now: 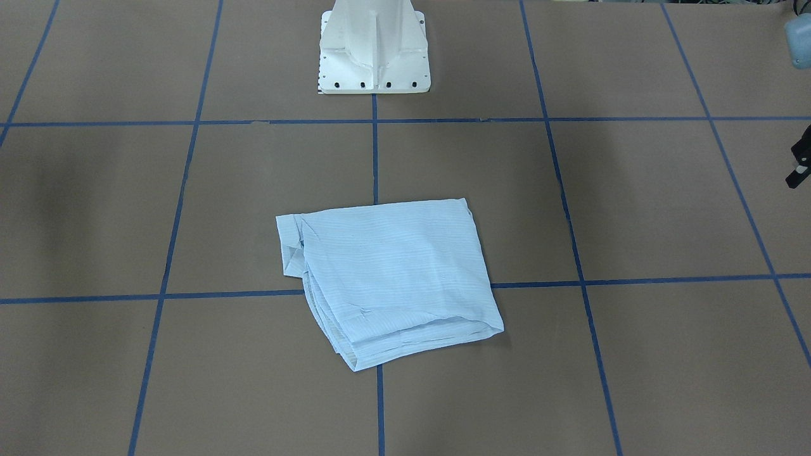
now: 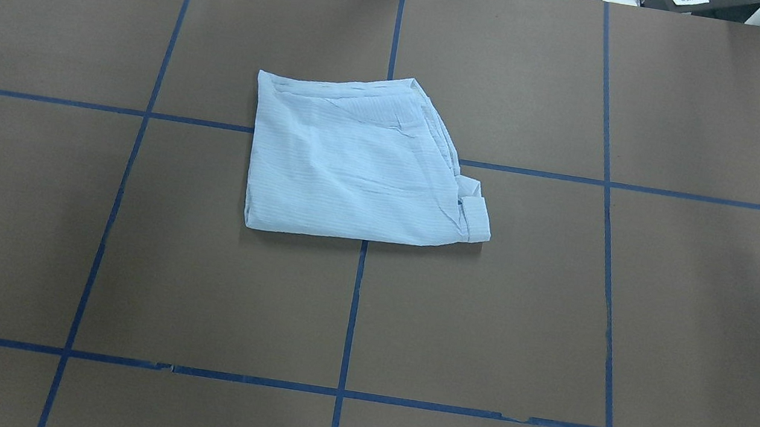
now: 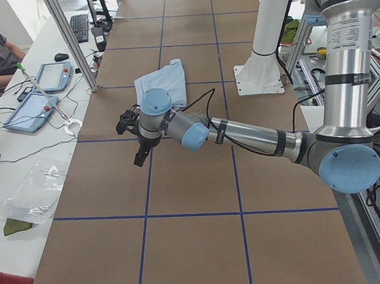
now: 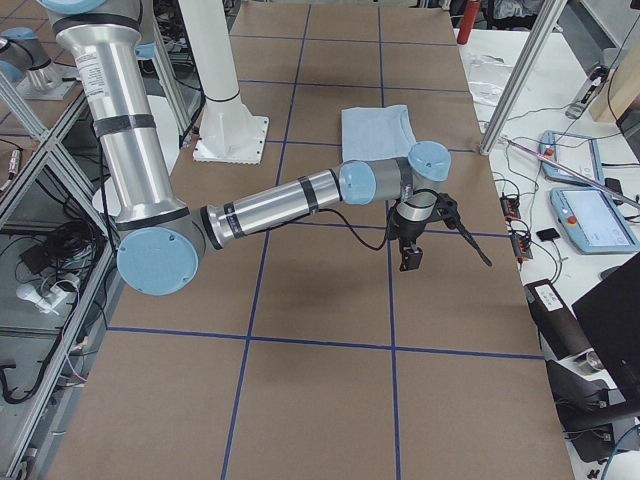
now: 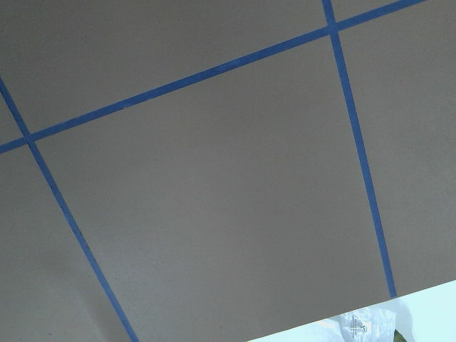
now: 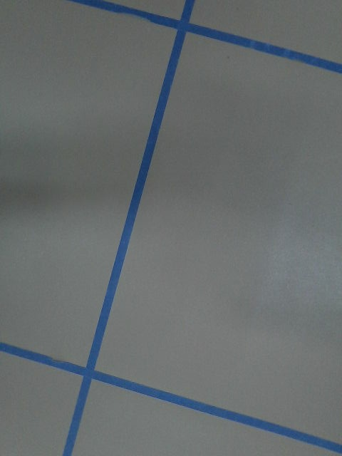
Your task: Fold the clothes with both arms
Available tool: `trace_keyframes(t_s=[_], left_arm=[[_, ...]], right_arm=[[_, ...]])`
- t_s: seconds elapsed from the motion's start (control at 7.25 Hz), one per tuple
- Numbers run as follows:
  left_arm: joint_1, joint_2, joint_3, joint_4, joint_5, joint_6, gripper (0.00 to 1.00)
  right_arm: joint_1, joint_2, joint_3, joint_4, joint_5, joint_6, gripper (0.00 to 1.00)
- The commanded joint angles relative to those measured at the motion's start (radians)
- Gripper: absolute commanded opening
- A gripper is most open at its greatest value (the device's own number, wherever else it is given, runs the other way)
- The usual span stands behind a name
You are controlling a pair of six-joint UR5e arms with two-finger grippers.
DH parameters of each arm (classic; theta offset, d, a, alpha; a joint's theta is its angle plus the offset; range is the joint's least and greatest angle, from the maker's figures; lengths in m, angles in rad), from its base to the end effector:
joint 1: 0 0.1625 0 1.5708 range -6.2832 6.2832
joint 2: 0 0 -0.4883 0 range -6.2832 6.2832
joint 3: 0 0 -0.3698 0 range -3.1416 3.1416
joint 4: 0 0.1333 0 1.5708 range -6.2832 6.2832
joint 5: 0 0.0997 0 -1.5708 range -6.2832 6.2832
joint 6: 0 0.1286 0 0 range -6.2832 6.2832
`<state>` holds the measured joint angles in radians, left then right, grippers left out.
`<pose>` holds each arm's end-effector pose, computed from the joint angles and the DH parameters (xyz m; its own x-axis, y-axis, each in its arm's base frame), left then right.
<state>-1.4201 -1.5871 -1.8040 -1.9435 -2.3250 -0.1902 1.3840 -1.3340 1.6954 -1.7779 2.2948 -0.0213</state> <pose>0.0306 -0.5031 0.5775 0.6718 0.3430 -0.6565 0.0051 0.8842 0.4671 -0.0593 -0.5727 0.5863 0.7132 -0.2598 0.6511 0.1987 0.9656 0.1676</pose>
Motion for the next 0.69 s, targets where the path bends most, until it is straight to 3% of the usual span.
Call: trace_keyframes(t_s=[0.0,0.55], left_arm=[[0.001,0.004,-0.012,0.0,0.001,0.0,1.0],[0.001,0.004,-0.018,-0.002,0.001,0.0,1.0]], right_arm=[[0.0,-0.001,0.001,0.002,0.0,0.0,1.0],[0.0,-0.001,0.009,0.002,-0.002,0.0,1.0]])
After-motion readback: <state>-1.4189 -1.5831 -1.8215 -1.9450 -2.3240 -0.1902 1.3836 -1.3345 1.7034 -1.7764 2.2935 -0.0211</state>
